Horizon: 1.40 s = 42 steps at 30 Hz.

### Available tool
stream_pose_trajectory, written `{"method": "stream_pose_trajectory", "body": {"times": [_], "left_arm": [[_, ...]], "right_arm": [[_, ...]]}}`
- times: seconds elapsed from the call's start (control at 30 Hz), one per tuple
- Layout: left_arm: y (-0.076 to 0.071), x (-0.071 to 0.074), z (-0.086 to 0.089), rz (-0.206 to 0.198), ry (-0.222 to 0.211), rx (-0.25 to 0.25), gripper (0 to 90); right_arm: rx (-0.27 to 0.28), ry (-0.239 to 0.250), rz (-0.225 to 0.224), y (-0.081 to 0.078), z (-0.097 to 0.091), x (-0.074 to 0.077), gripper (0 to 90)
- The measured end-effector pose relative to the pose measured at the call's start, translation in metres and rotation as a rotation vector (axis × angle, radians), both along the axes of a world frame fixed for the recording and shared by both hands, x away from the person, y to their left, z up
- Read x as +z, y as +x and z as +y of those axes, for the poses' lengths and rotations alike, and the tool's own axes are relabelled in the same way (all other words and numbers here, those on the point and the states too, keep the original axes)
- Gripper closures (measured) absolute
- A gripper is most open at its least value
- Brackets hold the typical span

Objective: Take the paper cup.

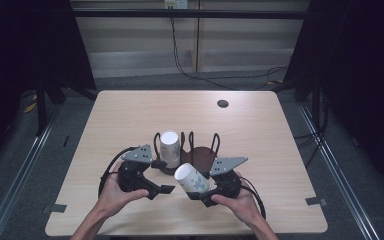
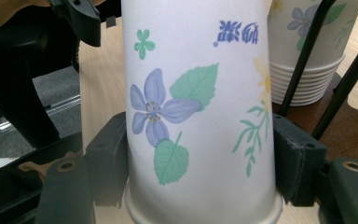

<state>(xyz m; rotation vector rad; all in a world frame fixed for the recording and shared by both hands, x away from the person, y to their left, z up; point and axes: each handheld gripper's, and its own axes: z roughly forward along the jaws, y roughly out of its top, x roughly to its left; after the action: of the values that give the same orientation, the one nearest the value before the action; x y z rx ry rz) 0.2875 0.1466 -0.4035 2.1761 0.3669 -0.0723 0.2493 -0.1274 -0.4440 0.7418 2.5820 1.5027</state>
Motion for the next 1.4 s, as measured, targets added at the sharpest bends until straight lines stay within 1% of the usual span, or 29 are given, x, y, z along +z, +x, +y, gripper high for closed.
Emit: {"method": "stream_pose_trajectory", "body": {"times": [0.03,0.07,0.1,0.13,0.17,0.2,0.27,0.33,0.4,0.43,0.47,0.53,0.63,0.73,0.8,0.83,0.93,1.03,1.13,1.3,1.33,1.37,1.4], "left_arm": [[0.001,0.000,0.000,0.006,0.008,-0.002,18.3],[0.001,0.000,0.001,0.008,0.006,0.002,19.5],[0.000,0.001,0.002,0.003,-0.005,0.003,20.1],[-0.001,0.001,0.002,-0.005,-0.006,0.004,22.6],[-0.002,0.002,0.002,-0.012,-0.004,0.003,22.6],[-0.002,0.001,0.002,-0.013,-0.011,0.001,23.0],[-0.003,0.001,0.001,-0.018,-0.003,0.001,23.0],[-0.003,-0.002,0.000,-0.004,0.000,-0.014,23.0],[-0.004,-0.004,-0.001,-0.002,0.007,-0.024,26.3],[-0.004,-0.005,-0.003,0.002,0.008,-0.028,26.5],[-0.004,-0.006,-0.004,0.004,0.019,-0.029,25.3],[-0.004,-0.007,-0.004,0.008,0.019,-0.032,23.9],[-0.003,-0.006,-0.002,0.003,0.023,-0.034,23.9],[-0.004,-0.006,-0.001,0.000,0.025,-0.036,24.0],[-0.004,-0.006,-0.001,-0.005,0.029,-0.035,24.0],[-0.004,-0.006,-0.001,-0.006,0.023,-0.036,23.9],[-0.004,-0.006,-0.002,-0.003,0.026,-0.040,23.7],[-0.005,-0.006,-0.001,-0.005,0.027,-0.041,23.1],[-0.005,-0.005,-0.001,-0.001,0.023,-0.042,22.3],[-0.005,-0.005,-0.002,-0.004,0.020,-0.045,20.8],[-0.005,-0.005,-0.003,-0.006,0.022,-0.038,20.5],[-0.005,-0.005,-0.003,-0.008,0.026,-0.030,20.2],[-0.004,-0.006,-0.003,-0.007,0.025,-0.022,19.4]], "right_arm": [[0.001,-0.004,0.002,0.000,0.000,0.000,30.3],[0.005,-0.003,0.007,0.001,0.000,0.001,30.3],[0.004,0.001,0.016,0.000,0.000,0.002,30.3],[0.010,-0.009,0.016,0.000,0.000,0.004,30.3],[0.010,-0.009,0.016,0.000,0.000,0.004,30.3],[0.013,-0.012,0.017,0.001,-0.001,0.005,30.4],[0.013,-0.019,0.027,0.002,-0.002,0.006,30.5],[0.013,-0.043,0.037,0.002,-0.002,0.006,30.5],[0.023,-0.055,0.050,0.003,-0.002,0.006,30.5],[0.028,-0.061,0.052,0.003,-0.002,0.006,30.5],[0.033,-0.069,0.053,0.003,-0.001,0.007,30.5],[0.042,-0.081,0.053,0.004,-0.001,0.009,30.5],[0.046,-0.100,0.056,0.004,-0.001,0.010,30.5],[0.047,-0.134,0.055,0.005,-0.001,0.010,30.5],[0.050,-0.144,0.063,0.005,0.000,0.010,30.5],[0.052,-0.155,0.062,0.005,0.000,0.010,30.5],[0.058,-0.181,0.065,0.005,0.002,0.010,30.5],[0.070,-0.200,0.069,0.005,0.004,0.011,30.5],[0.070,-0.212,0.074,0.005,0.004,0.013,30.5],[0.088,-0.242,0.066,0.007,0.004,0.016,30.5],[0.090,-0.245,0.065,0.007,0.005,0.016,30.5],[0.091,-0.255,0.076,0.007,0.006,0.017,30.5],[0.097,-0.270,0.077,0.008,0.006,0.017,30.6]]}}
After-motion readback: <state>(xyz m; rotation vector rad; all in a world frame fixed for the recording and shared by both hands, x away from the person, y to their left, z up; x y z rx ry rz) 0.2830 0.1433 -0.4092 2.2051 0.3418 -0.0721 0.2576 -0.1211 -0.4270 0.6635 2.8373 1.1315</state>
